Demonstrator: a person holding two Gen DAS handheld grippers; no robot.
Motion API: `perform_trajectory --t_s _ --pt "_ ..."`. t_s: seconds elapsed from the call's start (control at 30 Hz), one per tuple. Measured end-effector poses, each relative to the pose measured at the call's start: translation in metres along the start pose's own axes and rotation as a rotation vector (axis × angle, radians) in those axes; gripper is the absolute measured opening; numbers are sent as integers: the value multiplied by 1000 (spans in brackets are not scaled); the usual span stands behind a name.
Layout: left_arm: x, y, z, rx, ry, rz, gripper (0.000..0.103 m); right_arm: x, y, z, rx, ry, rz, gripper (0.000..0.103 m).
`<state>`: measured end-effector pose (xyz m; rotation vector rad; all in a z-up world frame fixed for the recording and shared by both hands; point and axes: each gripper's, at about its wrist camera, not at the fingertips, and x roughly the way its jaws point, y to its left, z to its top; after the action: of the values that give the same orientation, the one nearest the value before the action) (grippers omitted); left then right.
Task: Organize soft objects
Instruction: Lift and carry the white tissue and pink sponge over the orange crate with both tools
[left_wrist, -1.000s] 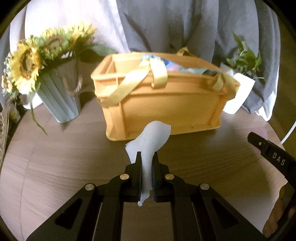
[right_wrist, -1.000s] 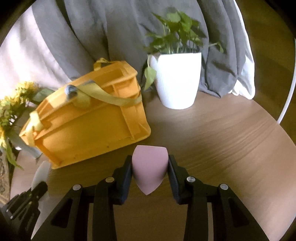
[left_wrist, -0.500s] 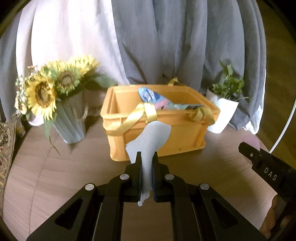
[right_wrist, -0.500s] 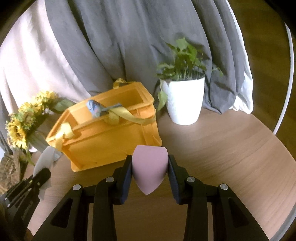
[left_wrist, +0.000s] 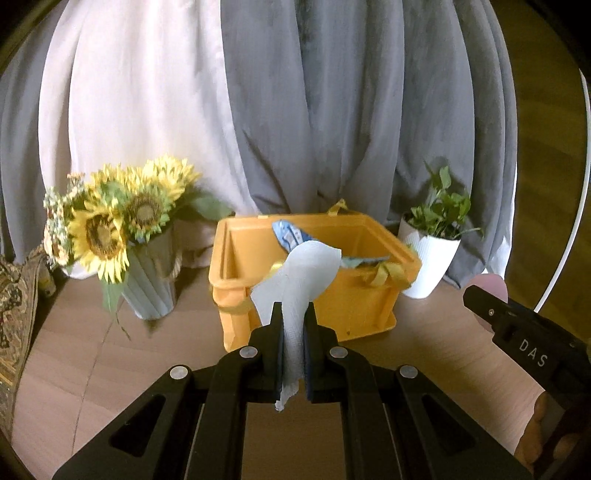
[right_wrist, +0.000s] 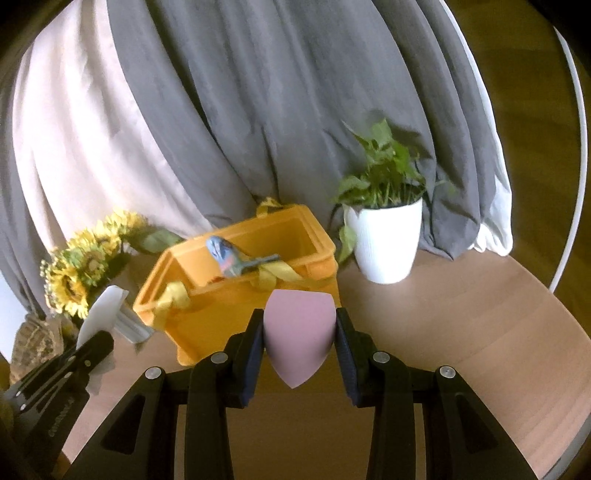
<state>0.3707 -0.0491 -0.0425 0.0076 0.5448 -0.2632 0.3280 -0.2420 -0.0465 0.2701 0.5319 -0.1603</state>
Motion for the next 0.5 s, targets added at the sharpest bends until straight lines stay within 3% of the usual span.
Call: perform_trajectory --t_s 0.5 --pt "-3 -4 43 21 -111 9 10 -7 16 39 -14 -120 67 38"
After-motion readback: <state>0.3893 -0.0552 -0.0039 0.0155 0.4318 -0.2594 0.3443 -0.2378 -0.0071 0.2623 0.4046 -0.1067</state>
